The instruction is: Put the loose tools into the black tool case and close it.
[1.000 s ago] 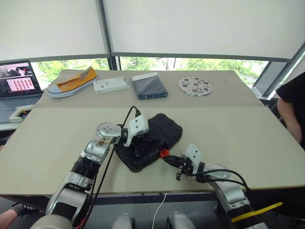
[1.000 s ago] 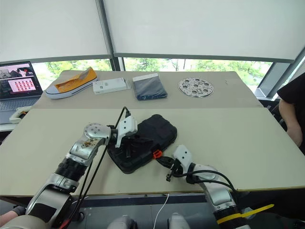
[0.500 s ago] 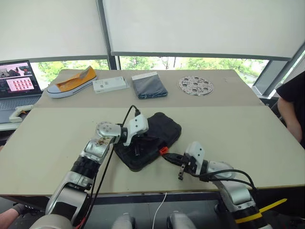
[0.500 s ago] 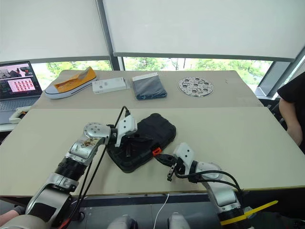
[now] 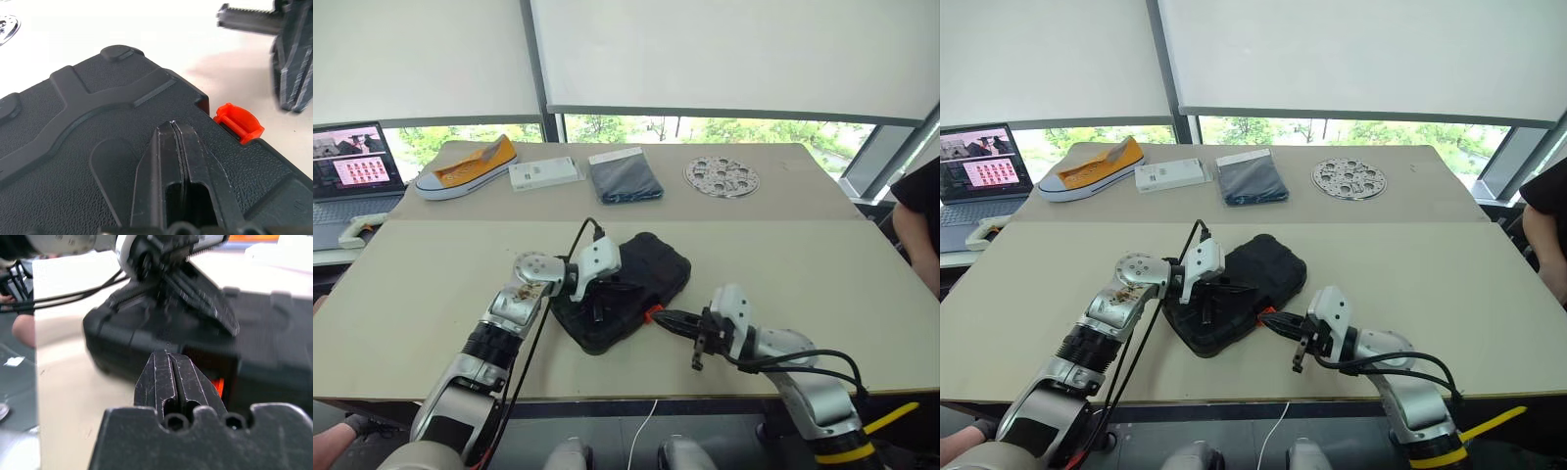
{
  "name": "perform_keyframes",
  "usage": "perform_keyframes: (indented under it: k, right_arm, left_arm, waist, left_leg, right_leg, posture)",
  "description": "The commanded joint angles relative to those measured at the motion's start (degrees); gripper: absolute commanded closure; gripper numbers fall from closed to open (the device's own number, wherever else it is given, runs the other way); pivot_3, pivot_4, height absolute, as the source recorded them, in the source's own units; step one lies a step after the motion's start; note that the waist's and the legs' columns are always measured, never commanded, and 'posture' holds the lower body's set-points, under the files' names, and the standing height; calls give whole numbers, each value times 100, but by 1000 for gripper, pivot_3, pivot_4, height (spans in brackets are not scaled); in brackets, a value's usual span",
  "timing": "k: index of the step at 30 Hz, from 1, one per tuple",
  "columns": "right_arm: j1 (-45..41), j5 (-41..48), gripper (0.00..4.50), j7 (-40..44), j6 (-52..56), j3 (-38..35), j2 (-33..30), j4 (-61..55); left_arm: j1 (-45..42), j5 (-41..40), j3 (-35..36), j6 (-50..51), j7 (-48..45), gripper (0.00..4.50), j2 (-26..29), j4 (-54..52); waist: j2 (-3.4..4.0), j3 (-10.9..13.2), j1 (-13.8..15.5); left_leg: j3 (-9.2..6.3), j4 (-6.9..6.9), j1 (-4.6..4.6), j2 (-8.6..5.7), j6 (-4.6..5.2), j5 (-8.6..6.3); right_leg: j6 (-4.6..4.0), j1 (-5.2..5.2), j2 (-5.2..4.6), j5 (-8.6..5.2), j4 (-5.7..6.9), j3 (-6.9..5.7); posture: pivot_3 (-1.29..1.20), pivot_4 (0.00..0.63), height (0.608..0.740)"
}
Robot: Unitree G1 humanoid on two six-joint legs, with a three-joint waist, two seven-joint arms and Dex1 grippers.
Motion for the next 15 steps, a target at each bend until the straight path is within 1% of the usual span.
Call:
perform_keyframes:
  k: [1,6,8,14,15]
  right_arm:
    - [60,-15,4500,-84,114,-14,-54,-122]
    - [-83,-413,4500,-223,-170,204,50,351]
    - [-208,-575,4500,-348,-395,223,182,575]
    - [-522,-736,4500,-420,-672,221,411,892]
    - [-552,-597,4500,-351,-735,173,480,853]
  left_arm:
    - [456,260,-297,165,-2,4474,73,378]
    - [532,250,-293,205,-13,4474,84,246]
    - [564,246,-294,215,-20,4474,97,208]
    - [597,254,-319,240,-27,4474,102,154]
    - [592,248,-325,236,-35,4474,91,150]
  waist:
    - [0,0,-3]
    - [3,-2,-11]
    - [4,-2,-10]
    - [2,0,-14]
    - [3,0,-18]
  left_leg:
    - [0,-1,2,0,0,0]
    - [-1,-11,6,1,-2,-1]
    - [-1,-15,5,-1,-1,-1]
    - [-1,-23,2,-1,0,0]
    - [-1,-23,2,-1,0,0]
  right_leg:
    - [-1,0,0,-1,0,0]
    - [-4,-1,0,-3,-2,0]
    - [-6,-3,0,-5,-5,0]
    - [-11,-6,4,-10,-6,-1]
    - [-11,-6,4,-10,-6,-1]
  posture:
    - [0,150,740]
    - [0,150,740]
    - [0,150,740]
    - [0,150,740]
    - [0,150,740]
